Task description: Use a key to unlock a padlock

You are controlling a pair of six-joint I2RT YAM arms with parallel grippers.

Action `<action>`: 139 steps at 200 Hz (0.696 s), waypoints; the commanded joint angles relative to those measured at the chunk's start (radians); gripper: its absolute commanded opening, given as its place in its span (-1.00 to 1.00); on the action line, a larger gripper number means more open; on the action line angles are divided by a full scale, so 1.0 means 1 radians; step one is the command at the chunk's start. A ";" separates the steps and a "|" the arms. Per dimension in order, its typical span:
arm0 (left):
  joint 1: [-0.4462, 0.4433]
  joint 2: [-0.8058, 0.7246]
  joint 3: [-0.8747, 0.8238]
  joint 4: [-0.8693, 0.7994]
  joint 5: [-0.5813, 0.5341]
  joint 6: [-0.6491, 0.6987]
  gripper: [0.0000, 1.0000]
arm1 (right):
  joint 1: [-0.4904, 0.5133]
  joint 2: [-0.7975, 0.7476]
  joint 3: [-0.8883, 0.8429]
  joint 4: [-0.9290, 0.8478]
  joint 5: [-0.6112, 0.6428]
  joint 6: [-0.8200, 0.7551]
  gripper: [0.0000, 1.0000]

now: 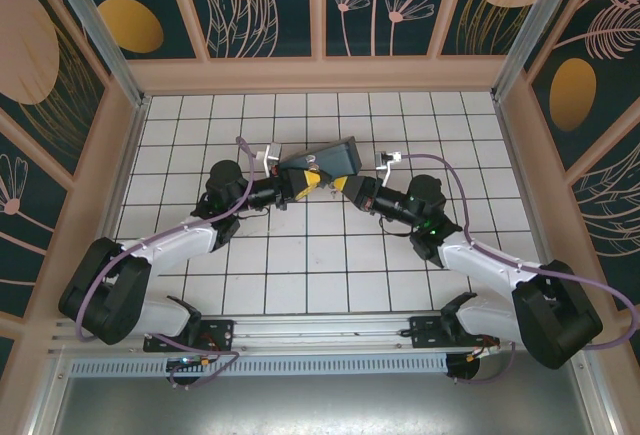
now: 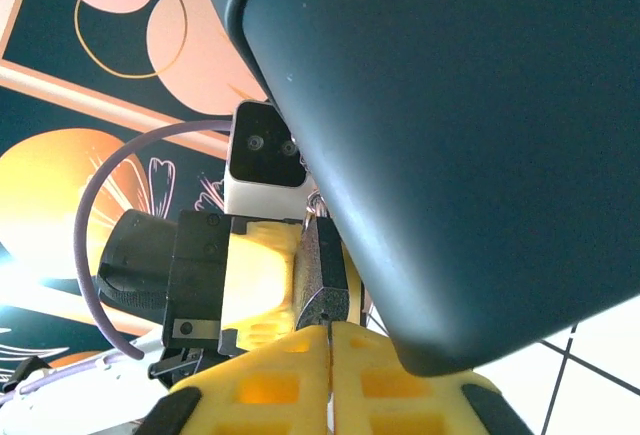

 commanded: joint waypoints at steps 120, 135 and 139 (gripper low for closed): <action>-0.006 -0.019 -0.003 0.057 0.010 -0.008 -1.00 | 0.063 0.083 0.083 0.052 0.012 -0.043 -0.90; 0.029 -0.049 -0.002 -0.024 -0.007 0.027 -1.00 | 0.008 0.014 0.041 -0.003 0.008 -0.058 -0.71; 0.038 -0.056 0.000 -0.044 -0.011 0.035 -1.00 | -0.010 -0.009 0.036 -0.040 0.007 -0.077 -0.64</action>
